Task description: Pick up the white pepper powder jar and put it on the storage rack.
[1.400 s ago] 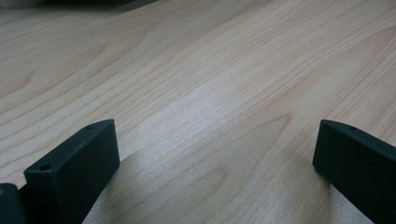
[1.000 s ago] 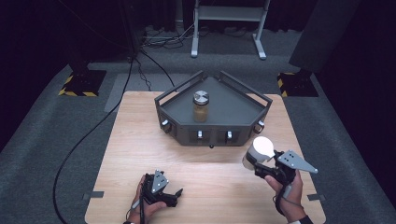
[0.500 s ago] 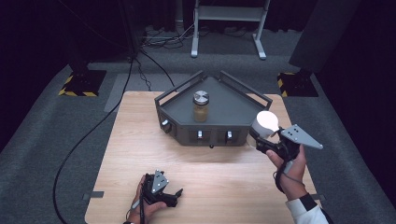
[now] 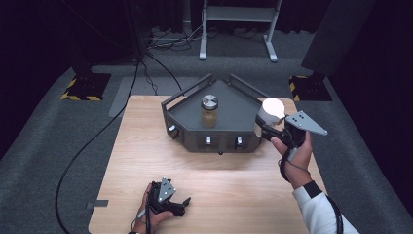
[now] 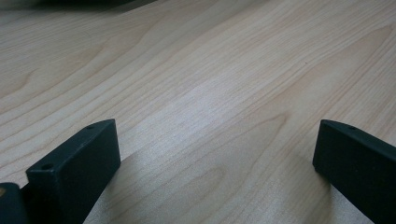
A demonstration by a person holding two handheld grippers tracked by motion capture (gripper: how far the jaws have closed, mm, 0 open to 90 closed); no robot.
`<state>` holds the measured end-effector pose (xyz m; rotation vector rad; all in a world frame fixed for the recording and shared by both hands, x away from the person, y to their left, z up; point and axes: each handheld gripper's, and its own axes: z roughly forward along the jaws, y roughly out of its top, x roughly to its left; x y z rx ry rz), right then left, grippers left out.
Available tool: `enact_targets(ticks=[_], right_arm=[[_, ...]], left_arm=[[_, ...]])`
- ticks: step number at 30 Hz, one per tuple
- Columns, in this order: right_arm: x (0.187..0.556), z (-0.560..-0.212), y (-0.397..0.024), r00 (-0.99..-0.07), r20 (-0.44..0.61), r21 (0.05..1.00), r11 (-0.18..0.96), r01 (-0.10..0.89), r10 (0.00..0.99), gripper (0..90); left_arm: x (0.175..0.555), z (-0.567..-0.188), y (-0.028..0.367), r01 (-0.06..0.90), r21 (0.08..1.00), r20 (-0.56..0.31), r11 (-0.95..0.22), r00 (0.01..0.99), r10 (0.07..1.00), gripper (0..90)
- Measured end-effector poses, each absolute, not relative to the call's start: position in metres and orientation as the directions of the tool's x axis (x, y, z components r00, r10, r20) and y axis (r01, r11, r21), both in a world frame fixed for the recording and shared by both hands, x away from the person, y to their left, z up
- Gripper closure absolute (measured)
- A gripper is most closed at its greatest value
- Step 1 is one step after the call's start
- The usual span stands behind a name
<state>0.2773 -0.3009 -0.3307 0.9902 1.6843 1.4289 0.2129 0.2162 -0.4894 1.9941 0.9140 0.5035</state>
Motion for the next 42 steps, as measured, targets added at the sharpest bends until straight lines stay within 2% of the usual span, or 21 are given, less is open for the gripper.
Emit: enact_targets(ticks=[14, 24, 29, 42], right_arm=[[0.323, -0.331, -0.289, -0.428, 0.006, 0.990, 0.054, 0.127, 0.904, 30.3], [0.342, -0.334, -0.271, -0.412, -0.001, 0.990, 0.059, 0.127, 0.911, 30.2], [0.353, -0.337, -0.261, -0.393, 0.038, 0.986, 0.028, 0.163, 0.919, 30.2], [0.370, -0.350, -0.251, -0.358, 0.036, 0.981, 0.035, 0.190, 0.933, 30.2]], left_arm=[[0.212, -0.489, 0.216, 0.413, 0.836, 0.006, -0.360, 0.650, 0.760, 0.7], [0.212, -0.489, 0.216, 0.413, 0.836, 0.007, -0.361, 0.650, 0.760, 0.7], [0.213, -0.489, 0.216, 0.412, 0.836, 0.008, -0.362, 0.652, 0.759, 0.7], [0.213, -0.489, 0.217, 0.412, 0.836, 0.006, -0.362, 0.653, 0.757, 0.7]])
